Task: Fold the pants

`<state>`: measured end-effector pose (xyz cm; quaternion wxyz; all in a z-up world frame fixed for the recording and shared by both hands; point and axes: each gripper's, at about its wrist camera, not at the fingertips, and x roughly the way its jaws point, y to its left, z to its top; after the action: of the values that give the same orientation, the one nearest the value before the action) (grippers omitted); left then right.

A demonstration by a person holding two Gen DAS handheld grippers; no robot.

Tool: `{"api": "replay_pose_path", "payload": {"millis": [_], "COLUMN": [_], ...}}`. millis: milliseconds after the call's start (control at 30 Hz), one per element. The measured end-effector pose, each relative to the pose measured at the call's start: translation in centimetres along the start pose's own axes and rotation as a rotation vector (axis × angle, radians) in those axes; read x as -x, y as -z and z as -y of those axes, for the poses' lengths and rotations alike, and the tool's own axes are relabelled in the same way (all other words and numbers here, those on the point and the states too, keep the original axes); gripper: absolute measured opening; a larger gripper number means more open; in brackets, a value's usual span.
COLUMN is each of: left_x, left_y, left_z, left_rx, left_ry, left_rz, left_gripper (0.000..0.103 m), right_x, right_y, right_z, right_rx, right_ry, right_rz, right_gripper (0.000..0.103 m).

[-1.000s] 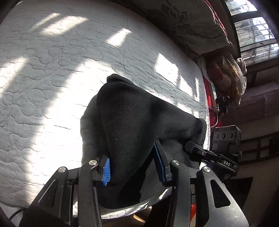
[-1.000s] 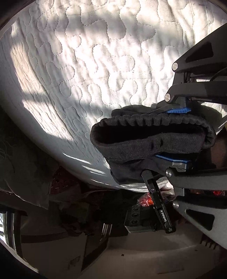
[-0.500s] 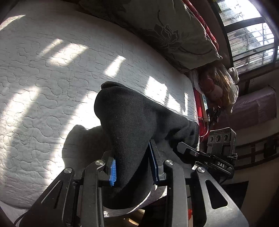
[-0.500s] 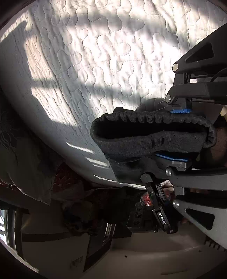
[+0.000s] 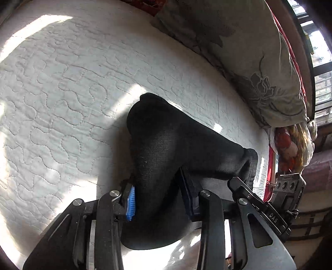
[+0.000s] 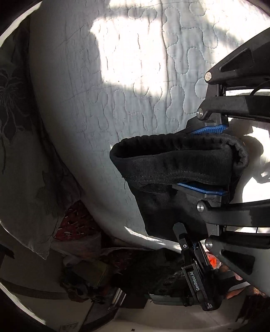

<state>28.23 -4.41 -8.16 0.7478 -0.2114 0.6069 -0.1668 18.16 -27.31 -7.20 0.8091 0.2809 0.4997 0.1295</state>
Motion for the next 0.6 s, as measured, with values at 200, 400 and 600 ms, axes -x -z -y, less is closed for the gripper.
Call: {"api": "replay_pose_path", "payload": {"millis": [200,400,600], "left_x": [2.2,5.9,7.1], "left_y": [0.3,2.9,8.4], "left_z": [-0.6,0.3,1.2], "left_rx": [0.039,-0.015,-0.077], "left_ry": [0.015,-0.130,-0.259], "left_rz": [0.053,0.155,0.203], "left_gripper": [0.042,0.047,0.073], "right_x": [2.4,7.0,9.6], "right_y": [1.1,2.8,6.6], "right_z": [3.6,3.0,-0.3], "right_rx": [-0.070,-0.054,-0.049], "right_ry": [-0.030,-0.024,0.225], "right_rz": [0.042,0.101,0.081], "right_gripper": [0.068,0.069,0.103]}}
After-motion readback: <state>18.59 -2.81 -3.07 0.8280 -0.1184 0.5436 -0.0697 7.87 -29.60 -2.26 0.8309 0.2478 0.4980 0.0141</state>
